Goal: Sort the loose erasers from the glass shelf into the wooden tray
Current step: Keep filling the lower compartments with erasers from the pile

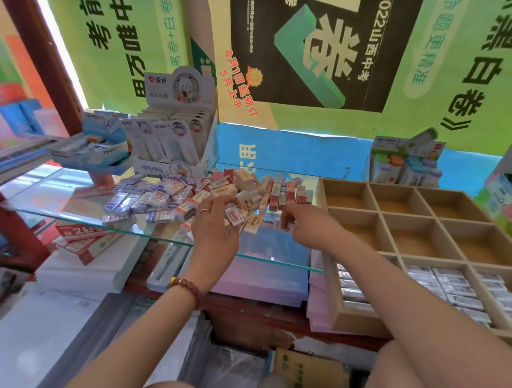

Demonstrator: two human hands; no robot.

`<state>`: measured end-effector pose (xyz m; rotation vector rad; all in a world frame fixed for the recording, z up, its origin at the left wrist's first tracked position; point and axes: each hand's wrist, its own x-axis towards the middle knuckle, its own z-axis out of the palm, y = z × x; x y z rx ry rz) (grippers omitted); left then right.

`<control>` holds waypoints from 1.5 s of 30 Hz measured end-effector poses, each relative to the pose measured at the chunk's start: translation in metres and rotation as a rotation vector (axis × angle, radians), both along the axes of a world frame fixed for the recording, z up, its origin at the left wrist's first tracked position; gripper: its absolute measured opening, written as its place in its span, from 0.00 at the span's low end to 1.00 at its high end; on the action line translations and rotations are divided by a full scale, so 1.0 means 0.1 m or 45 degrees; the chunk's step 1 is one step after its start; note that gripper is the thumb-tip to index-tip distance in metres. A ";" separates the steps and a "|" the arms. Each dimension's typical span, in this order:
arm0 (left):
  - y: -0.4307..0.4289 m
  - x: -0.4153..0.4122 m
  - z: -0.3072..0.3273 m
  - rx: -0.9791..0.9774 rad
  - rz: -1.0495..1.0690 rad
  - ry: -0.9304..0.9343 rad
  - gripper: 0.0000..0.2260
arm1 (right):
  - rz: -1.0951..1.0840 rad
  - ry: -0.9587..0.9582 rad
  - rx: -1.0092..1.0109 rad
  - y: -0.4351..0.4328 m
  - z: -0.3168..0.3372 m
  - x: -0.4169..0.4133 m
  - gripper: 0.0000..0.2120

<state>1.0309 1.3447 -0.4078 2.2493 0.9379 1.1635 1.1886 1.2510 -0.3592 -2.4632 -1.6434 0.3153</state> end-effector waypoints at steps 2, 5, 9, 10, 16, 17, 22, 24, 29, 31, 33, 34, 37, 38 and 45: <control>0.01 0.00 -0.01 -0.042 -0.025 -0.005 0.19 | -0.005 0.031 0.022 -0.02 0.01 0.01 0.13; 0.00 0.01 0.01 -0.146 -0.081 -0.033 0.19 | -0.004 -0.049 0.039 -0.04 0.01 0.00 0.22; -0.07 0.01 0.06 -0.242 -0.135 -0.015 0.21 | 0.071 -0.105 0.006 -0.03 -0.01 0.01 0.28; -0.08 0.01 0.07 -0.237 -0.135 -0.007 0.21 | 0.087 -0.100 -0.005 -0.03 -0.01 0.02 0.28; -0.13 0.04 0.10 -0.229 -0.137 0.008 0.20 | 0.145 -0.262 0.046 0.02 -0.13 -0.14 0.28; -0.14 0.04 0.11 -0.228 -0.134 0.000 0.19 | 0.165 -0.288 0.076 0.03 -0.15 -0.19 0.26; -0.16 0.02 0.12 -0.321 -0.125 -0.034 0.15 | 0.122 -0.312 0.191 0.03 -0.13 -0.23 0.11; -0.18 0.02 0.16 -0.338 -0.139 -0.029 0.15 | 0.075 -0.247 0.148 0.00 -0.08 -0.21 0.12; -0.28 0.07 0.24 -0.357 -0.235 -0.009 0.15 | -0.098 -0.042 0.375 -0.11 0.13 -0.12 0.06; -0.35 0.12 0.31 -0.430 -0.246 -0.069 0.15 | -0.102 0.153 0.502 -0.19 0.21 -0.07 0.08; -0.44 0.21 0.40 -0.460 -0.315 -0.106 0.14 | -0.087 0.458 0.600 -0.31 0.30 -0.05 0.09; -0.48 0.27 0.44 -0.441 -0.364 -0.107 0.14 | -0.090 0.627 0.622 -0.38 0.36 -0.04 0.09; -0.67 0.46 0.55 -0.349 -0.479 -0.085 0.17 | -0.108 0.976 0.646 -0.62 0.51 -0.03 0.07; -0.74 0.53 0.58 -0.299 -0.509 -0.070 0.18 | -0.117 1.020 0.663 -0.71 0.55 -0.01 0.07; -1.30 0.99 0.72 -0.192 -0.702 -0.019 0.23 | -0.238 1.185 0.709 -1.44 0.59 0.40 0.03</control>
